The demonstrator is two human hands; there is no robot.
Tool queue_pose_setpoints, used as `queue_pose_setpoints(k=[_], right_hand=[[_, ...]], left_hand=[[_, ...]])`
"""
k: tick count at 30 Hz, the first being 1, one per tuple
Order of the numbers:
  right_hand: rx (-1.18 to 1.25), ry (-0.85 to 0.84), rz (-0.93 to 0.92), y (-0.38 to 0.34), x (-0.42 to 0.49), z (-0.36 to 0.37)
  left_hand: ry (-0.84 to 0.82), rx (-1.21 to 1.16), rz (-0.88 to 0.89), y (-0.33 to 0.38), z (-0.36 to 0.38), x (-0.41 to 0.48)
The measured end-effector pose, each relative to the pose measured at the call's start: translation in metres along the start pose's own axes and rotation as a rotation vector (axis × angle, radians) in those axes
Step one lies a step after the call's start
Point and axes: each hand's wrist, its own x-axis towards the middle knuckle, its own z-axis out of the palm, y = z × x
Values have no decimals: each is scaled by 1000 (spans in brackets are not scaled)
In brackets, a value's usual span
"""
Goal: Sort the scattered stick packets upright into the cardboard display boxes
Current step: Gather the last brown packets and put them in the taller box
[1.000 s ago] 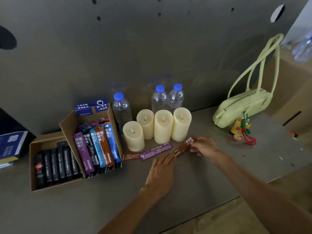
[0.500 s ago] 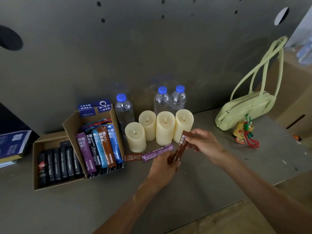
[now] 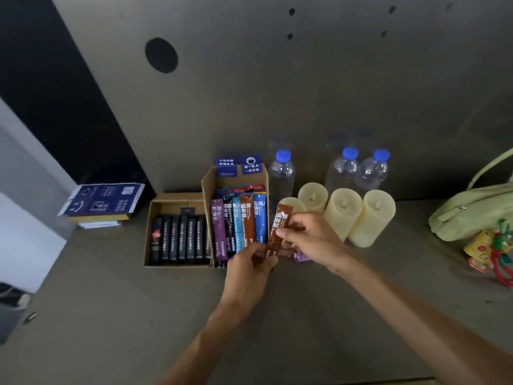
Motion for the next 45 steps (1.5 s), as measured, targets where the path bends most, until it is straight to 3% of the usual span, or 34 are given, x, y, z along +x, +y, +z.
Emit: queue_pose_setpoints(k=[7,10,17,27,45], right_hand=[[-213,62,-88,-30,25,60],[-320,103,-109,-31,30,77],[-337,98,-45,-34,40,100],[-612,168,-117,-38,41,104],[-578,150,-170,-24,35,98]], left_hand=[[227,242,-262,-37,-47,1],[289,279,-280,-47,-61,2],[175,341,-206,-59,-71,21],[119,410,-131,-64,-77,34],[104,446,-82,-58,-82,28]])
